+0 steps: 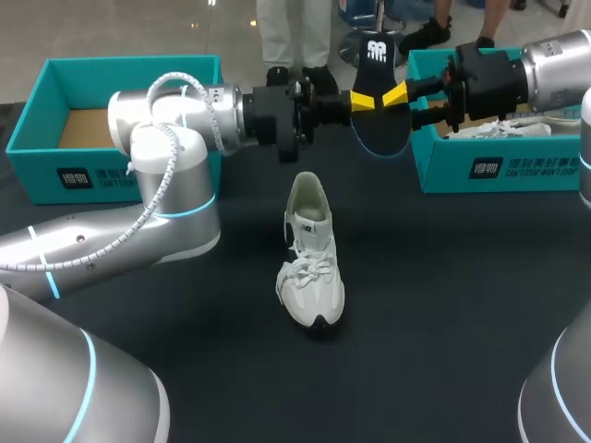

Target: Take the shoe out of the shoebox, open the shoe tongue, remove and reinsert the insole, then place the shoe into the shoebox

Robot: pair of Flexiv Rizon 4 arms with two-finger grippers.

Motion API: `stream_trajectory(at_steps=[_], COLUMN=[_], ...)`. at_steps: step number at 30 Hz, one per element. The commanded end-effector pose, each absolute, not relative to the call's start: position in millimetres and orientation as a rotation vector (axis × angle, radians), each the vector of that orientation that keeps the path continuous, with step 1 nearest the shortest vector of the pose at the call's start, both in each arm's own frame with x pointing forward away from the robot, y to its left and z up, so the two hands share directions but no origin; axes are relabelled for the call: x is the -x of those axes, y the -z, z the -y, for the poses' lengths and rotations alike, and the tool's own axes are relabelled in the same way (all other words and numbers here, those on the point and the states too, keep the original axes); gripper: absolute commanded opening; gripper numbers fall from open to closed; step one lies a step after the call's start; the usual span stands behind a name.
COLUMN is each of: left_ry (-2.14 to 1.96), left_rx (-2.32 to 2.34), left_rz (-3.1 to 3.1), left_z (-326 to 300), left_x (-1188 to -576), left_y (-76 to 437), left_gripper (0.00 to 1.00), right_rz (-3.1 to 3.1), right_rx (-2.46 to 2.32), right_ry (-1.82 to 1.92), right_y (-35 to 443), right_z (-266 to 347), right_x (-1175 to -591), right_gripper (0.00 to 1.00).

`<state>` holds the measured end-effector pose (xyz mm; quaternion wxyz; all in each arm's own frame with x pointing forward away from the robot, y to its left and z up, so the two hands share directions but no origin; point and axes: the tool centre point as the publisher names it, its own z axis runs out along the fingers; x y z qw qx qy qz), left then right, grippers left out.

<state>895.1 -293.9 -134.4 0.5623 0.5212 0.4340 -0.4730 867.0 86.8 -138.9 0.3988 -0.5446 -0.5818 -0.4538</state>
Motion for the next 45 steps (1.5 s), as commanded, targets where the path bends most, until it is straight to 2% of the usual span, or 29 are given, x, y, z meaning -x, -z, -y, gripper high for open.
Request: stream_trajectory(at_steps=[1, 4, 5, 6, 9, 10, 13, 14, 15, 27, 45], left_ry=[1.115, 1.117, 1.117, 1.120, 1.124, 1.125, 1.135, 1.132, 1.130, 1.139, 1.260], left_rx=[-1.224, -1.223, -1.224, -1.225, -1.224, -1.225, -1.233, -1.233, -1.232, -1.320, -1.623], left_rz=[-1.017, -1.018, -1.019, -1.020, -1.028, -1.030, -1.028, -1.030, -1.035, -1.040, -0.972], left_z=[297, 296, 296, 296, 296, 296, 293, 292, 290, 255, 167], left_x=[-895, -895, -895, -894, -894, -895, -896, -896, -898, -905, -932], left_y=[136, 137, 137, 138, 138, 138, 137, 137, 136, 140, 139], left_gripper=[0.00, 0.00, 0.00, 0.00, 0.00, 0.05, 0.65, 0.92, 1.00, 1.00, 1.00], right_rz=[1.464, 1.461, 1.459, 1.455, 1.455, 1.455, 1.455, 1.455, 1.454, 1.476, 1.525], right_rx=[1.376, 1.379, 1.381, 1.386, 1.383, 1.382, 1.380, 1.377, 1.377, 1.387, 1.389], right_ry=[1.156, 1.159, 1.160, 1.165, 1.170, 1.173, 1.182, 1.187, 1.191, 1.214, 1.220], right_y=[142, 143, 143, 143, 142, 142, 142, 141, 140, 134, 129], right_z=[-90, -90, -89, -88, -88, -88, -86, -86, -84, -71, -75], right_x=[-869, -869, -869, -869, -869, -869, -869, -869, -869, -872, -876], right_gripper=[0.35, 0.23, 0.15, 0.00, 0.00, 0.00, 0.00, 0.00, 0.00, 0.00, 0.00])
